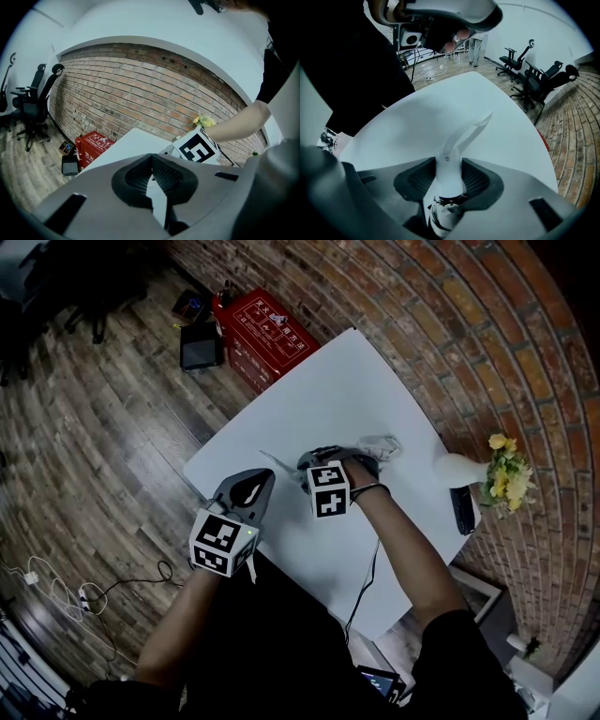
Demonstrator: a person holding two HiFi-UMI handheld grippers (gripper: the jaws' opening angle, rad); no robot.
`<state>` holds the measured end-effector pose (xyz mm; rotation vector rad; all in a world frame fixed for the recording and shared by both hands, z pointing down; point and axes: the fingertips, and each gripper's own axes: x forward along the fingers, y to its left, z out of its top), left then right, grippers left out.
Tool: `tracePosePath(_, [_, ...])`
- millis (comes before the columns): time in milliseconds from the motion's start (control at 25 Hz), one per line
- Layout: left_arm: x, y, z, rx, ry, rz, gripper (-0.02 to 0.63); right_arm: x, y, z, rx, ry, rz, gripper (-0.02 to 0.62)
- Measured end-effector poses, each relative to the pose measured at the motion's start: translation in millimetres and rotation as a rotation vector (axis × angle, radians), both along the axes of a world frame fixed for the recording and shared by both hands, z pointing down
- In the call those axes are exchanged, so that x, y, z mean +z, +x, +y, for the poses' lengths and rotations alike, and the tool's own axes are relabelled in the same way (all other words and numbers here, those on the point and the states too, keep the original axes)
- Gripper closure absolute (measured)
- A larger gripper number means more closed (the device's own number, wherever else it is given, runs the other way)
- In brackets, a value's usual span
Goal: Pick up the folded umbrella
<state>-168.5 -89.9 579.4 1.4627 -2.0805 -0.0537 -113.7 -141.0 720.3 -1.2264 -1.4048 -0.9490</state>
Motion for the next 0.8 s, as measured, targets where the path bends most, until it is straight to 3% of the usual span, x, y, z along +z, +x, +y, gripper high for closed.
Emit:
tracePosePath(160, [-2, 0, 4, -0.005, 0.004, -0.003, 0.592, -2, -2, 2, -0.006, -0.003, 0.011, 0.422])
tracePosePath(320, [-3, 2, 3, 0.003, 0.002, 0.0, 0.592, -10, -3, -1, -0.022, -0.013, -0.058, 0.426])
tracePosePath(800, [-34, 10, -23, 0.094, 0.027, -0.053, 0.592, -84, -6, -21, 0.064, -0.056, -0.247, 0.428])
